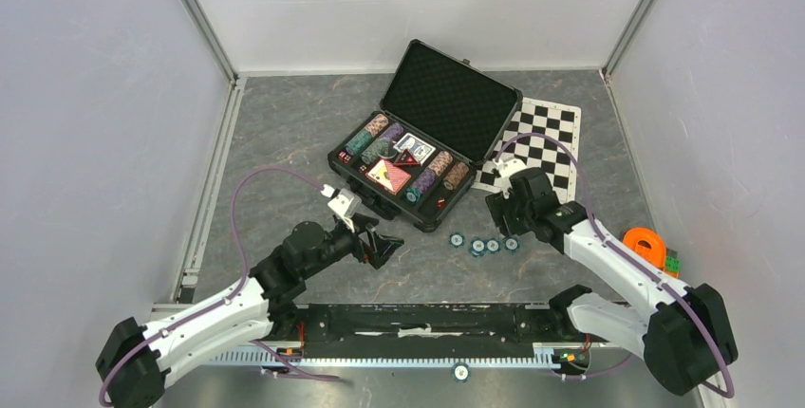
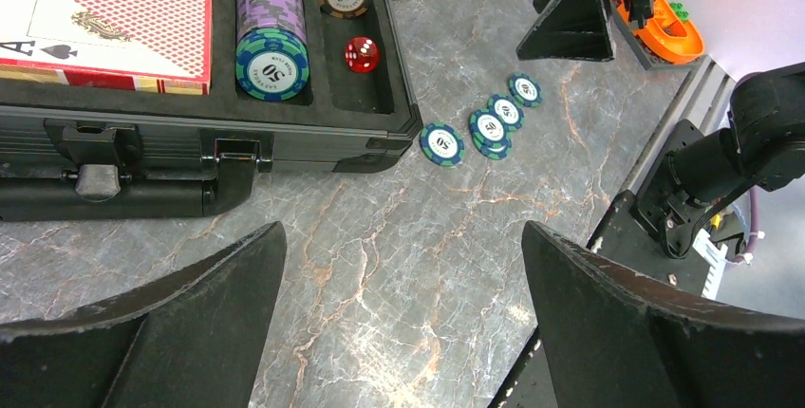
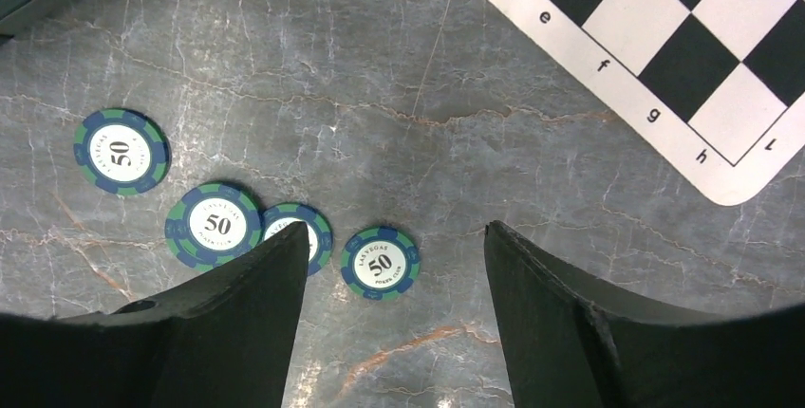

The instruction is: Pack up texas hold em set

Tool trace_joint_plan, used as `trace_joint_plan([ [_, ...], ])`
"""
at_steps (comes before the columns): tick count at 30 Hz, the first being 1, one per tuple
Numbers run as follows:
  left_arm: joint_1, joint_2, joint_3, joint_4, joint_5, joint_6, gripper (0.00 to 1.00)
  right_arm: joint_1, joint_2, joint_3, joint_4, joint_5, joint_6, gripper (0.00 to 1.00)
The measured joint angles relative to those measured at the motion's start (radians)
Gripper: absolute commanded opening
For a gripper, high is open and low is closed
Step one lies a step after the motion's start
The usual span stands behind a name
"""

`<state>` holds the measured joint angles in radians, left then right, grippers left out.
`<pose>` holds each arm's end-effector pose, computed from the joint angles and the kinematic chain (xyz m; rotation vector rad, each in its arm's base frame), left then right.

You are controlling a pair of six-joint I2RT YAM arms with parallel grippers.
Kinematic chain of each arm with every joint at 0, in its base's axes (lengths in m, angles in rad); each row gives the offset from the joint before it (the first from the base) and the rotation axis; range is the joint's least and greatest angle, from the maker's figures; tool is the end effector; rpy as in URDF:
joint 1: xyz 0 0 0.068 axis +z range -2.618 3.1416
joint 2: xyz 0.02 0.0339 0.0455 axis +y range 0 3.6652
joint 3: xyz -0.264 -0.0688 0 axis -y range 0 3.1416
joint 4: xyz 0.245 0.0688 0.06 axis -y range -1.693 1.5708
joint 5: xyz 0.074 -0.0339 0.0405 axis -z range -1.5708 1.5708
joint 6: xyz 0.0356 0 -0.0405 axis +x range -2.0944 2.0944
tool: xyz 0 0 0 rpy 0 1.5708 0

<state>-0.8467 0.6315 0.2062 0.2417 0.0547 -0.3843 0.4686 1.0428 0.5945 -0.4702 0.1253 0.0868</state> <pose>0.1062 -0.1231 0.2029 0.4652 1.7923 -0.9299 0.1806 0.0864 0.2026 -0.4189 2.4452 0.0803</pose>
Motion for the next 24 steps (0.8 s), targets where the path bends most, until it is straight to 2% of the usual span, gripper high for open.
trace_joint_plan([
  [3, 0.0, -0.006, -0.001, 0.0, 0.0, 0.0, 1.0, 0.0, 0.022, 0.007, -0.014, -0.013, -0.002, 0.71],
  [14, 0.0, -0.022, -0.001, 0.0, 0.0, 0.0, 1.0, 0.07, 0.106, 0.013, -0.063, 0.034, 0.005, 0.74],
  [24, 0.0, -0.036, -0.001, -0.001, 0.0, 0.0, 1.0, 0.086, 0.147, 0.024, -0.108, 0.108, 0.068, 0.67],
])
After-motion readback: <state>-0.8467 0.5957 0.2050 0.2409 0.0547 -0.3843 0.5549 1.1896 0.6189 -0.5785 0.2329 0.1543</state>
